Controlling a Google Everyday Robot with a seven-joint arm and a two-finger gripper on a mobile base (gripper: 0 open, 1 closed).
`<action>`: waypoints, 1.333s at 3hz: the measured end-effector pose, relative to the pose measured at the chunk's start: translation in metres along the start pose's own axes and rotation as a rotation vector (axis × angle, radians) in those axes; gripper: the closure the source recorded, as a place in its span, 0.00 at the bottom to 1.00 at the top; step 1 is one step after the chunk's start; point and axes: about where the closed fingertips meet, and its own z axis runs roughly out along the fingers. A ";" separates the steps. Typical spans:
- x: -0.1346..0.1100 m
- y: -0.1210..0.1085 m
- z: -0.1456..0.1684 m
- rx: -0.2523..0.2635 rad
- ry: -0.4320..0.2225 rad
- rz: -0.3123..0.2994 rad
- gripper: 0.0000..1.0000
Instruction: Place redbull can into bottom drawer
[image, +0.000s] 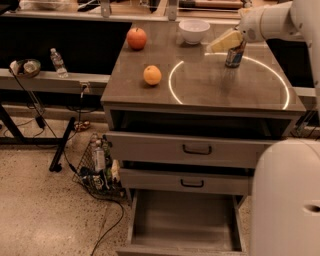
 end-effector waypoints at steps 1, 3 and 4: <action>0.007 -0.038 -0.004 0.117 -0.044 0.055 0.00; 0.039 -0.077 -0.024 0.236 -0.038 0.138 0.00; 0.055 -0.071 -0.024 0.214 -0.009 0.178 0.00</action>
Offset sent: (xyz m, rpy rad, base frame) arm 0.0510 -0.1146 0.0252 0.1400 -0.1296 -0.3075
